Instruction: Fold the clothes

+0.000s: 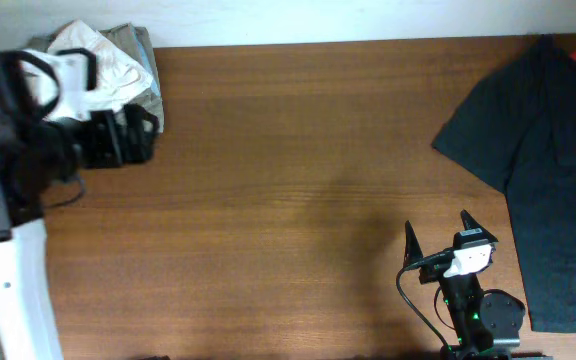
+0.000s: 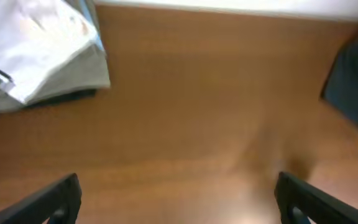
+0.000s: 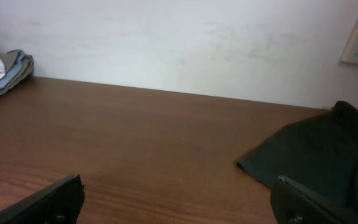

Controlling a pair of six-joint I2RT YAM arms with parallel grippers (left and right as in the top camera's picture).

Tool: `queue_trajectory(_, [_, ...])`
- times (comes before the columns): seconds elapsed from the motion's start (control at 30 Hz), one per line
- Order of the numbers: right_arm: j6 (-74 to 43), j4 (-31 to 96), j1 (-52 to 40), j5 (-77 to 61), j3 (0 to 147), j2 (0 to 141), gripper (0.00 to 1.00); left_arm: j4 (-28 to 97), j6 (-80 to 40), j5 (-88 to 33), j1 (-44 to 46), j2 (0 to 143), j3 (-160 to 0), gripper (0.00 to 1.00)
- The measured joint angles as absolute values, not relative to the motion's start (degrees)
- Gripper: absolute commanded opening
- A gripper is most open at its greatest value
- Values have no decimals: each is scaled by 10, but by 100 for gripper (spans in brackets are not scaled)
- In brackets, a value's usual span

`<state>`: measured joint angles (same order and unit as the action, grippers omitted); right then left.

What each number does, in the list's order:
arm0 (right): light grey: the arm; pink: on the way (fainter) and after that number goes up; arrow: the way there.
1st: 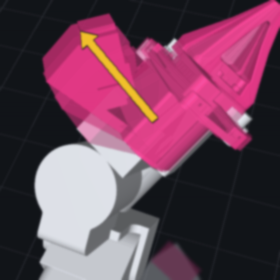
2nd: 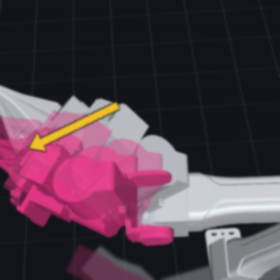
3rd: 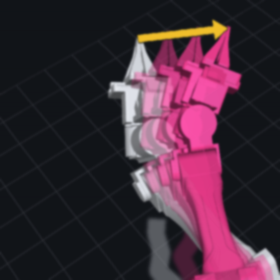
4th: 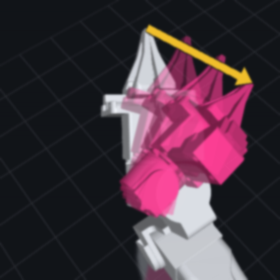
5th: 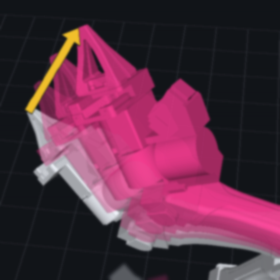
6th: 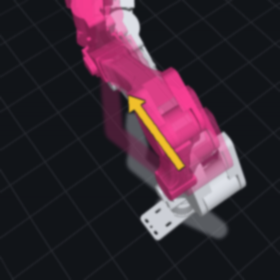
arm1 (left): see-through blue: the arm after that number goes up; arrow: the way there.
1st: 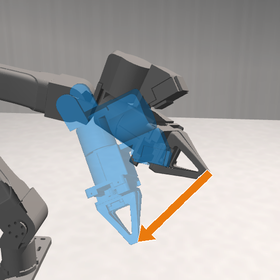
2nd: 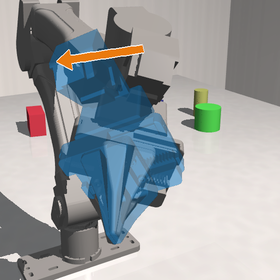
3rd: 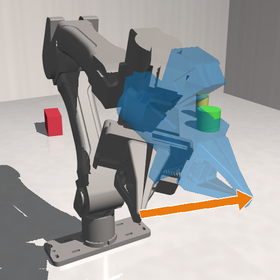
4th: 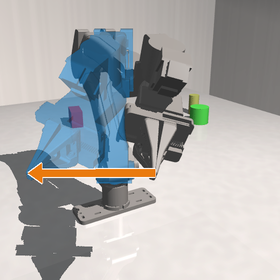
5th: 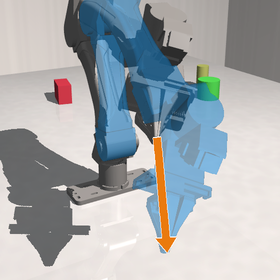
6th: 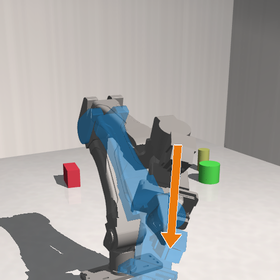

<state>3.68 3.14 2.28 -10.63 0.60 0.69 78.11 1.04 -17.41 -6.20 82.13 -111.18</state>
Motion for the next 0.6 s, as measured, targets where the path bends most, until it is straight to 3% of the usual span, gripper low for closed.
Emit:
queue_trajectory(0.13, [37, 31, 23, -106, 6, 6, 99, 582, 36, -144, -23, 665, -816, 99])
queue_trajectory(0.27, [36, 32, 23, -106, 6, 6, 99, 316, 39, -135, -22, 342, -406, 99])
queue_trajectory(0.4, [37, 32, 23, -106, 6, 6, 99, 66, 41, -133, -22, 166, -162, 99])
queue_trajectory(0.47, [37, 32, 23, -106, 6, 6, 99, 4, 41, -126, -22, 114, -95, 99])
queue_trajectory(0.6, [37, 32, 23, -106, 6, 6, 99, -5, 41, -108, -36, 15, -18, 99])
